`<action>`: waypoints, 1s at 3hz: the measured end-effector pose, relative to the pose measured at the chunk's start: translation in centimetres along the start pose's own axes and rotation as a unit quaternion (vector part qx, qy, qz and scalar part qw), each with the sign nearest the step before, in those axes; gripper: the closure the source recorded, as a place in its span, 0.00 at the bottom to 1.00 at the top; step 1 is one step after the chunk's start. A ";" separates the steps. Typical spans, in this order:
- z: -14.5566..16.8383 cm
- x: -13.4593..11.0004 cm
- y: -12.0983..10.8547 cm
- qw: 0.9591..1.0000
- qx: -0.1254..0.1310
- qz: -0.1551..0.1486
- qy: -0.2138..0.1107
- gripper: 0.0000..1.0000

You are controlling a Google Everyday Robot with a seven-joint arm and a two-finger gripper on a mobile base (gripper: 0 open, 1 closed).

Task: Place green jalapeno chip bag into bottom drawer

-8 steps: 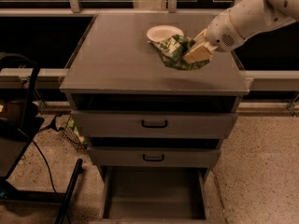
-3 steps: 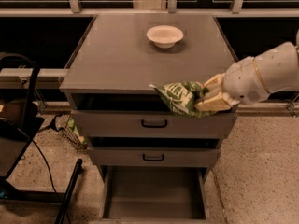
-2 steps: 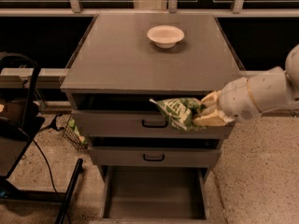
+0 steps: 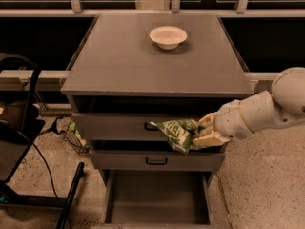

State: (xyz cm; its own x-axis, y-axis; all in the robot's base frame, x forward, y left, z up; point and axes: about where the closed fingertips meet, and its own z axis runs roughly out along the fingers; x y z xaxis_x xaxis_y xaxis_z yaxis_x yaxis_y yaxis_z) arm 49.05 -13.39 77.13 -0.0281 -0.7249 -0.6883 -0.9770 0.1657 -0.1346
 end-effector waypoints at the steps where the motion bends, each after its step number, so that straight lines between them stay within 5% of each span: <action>1: 1.4 1.1 0.5 1.000 -0.008 -0.002 -0.004 1.00; 3: 6.4 5.4 1.9 1.000 -0.018 0.007 -0.007 1.00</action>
Offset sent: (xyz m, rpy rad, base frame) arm -0.0074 0.0017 -0.0896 0.0250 0.0431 0.0144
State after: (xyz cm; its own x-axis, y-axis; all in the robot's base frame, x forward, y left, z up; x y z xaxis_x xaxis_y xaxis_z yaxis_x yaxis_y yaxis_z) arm 48.35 -12.68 68.57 -0.0391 -0.7129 -0.7002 -0.9835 0.1511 -0.0990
